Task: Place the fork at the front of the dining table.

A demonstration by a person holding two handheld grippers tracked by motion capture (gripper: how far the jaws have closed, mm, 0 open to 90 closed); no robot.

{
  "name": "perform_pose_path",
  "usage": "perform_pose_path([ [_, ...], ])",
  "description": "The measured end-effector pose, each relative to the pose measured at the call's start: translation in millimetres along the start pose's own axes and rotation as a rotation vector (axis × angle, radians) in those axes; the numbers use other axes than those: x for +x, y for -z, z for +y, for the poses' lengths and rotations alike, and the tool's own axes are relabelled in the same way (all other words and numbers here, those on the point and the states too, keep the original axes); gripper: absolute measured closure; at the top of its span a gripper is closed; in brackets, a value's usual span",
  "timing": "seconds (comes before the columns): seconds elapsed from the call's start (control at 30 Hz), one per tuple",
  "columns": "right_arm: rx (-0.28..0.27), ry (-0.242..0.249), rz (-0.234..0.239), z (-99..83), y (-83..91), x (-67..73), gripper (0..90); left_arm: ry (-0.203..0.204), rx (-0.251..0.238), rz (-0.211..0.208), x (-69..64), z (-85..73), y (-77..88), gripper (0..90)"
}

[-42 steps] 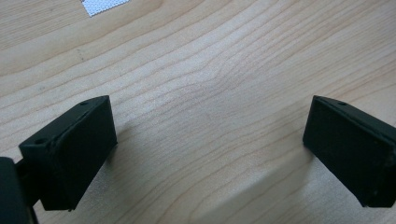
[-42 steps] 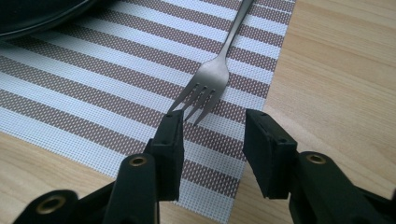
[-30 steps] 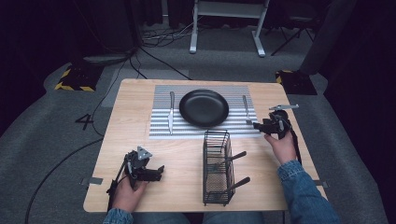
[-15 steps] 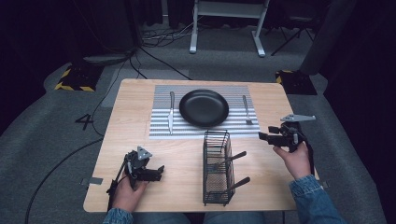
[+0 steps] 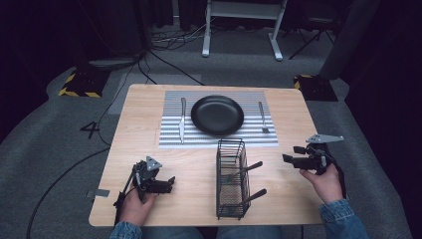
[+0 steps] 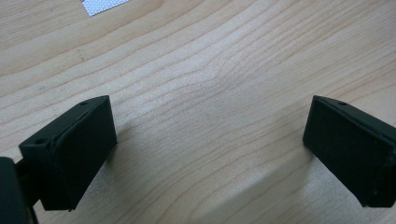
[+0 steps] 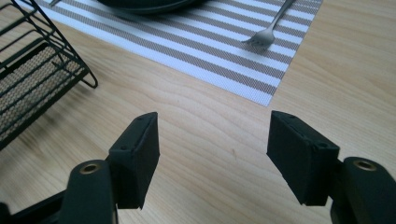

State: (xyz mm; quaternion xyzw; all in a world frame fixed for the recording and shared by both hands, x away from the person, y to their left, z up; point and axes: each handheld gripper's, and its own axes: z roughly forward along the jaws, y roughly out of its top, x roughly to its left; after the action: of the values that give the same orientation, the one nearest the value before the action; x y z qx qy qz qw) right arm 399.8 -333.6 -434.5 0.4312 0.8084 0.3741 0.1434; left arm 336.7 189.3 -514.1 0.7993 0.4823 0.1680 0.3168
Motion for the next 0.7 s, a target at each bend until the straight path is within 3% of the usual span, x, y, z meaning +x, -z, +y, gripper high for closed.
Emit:
perform_pose_path([
  [0.33, 0.011, -0.021, 0.005, -26.4, -11.9, -2.8, 33.9, 0.0, 0.0, 0.0, 0.0, 0.0, 0.0, 2.8],
  [0.63, 0.055, 0.007, -0.067, -52.9, -33.0, -6.8, 33.9, 0.0, 0.0, 0.0, 0.0, 0.0, 0.0, 2.8],
  [0.7, 0.032, 0.029, -0.083, -58.1, -34.9, -6.4, 32.9, 0.0, 0.0, 0.0, 0.0, 0.0, 0.0, 2.8],
])
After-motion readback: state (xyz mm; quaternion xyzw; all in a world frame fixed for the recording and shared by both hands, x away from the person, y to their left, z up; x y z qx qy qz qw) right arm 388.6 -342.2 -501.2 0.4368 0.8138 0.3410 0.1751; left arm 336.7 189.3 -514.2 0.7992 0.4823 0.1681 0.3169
